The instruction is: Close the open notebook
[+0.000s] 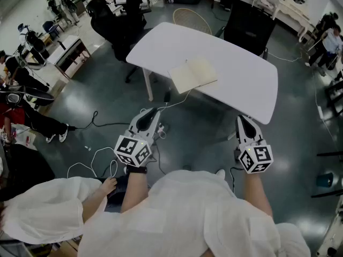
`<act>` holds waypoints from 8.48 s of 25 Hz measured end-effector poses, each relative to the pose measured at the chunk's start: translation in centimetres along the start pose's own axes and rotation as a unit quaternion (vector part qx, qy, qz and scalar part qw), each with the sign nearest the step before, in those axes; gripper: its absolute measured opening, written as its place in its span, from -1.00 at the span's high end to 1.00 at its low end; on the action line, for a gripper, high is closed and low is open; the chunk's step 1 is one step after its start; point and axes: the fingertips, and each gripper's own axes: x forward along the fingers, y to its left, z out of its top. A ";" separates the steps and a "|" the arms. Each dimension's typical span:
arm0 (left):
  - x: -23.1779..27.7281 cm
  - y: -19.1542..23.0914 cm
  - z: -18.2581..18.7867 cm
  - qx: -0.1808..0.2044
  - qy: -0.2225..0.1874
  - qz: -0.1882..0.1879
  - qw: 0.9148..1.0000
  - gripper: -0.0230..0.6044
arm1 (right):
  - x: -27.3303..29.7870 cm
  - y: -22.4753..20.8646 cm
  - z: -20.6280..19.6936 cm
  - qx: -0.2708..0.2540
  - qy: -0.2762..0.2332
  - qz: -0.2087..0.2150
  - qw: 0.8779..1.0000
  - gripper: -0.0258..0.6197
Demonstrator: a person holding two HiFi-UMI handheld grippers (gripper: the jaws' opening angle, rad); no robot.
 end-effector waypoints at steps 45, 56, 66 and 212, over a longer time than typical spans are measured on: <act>8.5 3.4 -1.1 -0.018 0.026 -0.015 0.999 0.79 | 6.7 -4.6 0.8 0.022 -0.004 -0.003 1.000 0.83; 20.2 7.4 -1.5 0.002 0.032 -0.021 0.999 0.79 | 16.7 -11.5 2.4 -0.005 0.000 0.013 1.000 0.81; 24.7 8.6 -3.9 -0.011 0.045 0.000 0.999 0.79 | 21.2 -15.3 1.6 -0.007 0.005 0.037 0.999 0.81; 47.9 6.0 -19.4 -0.231 0.301 -0.112 0.918 0.32 | 28.8 -22.9 0.2 -0.010 0.032 -0.006 0.999 0.71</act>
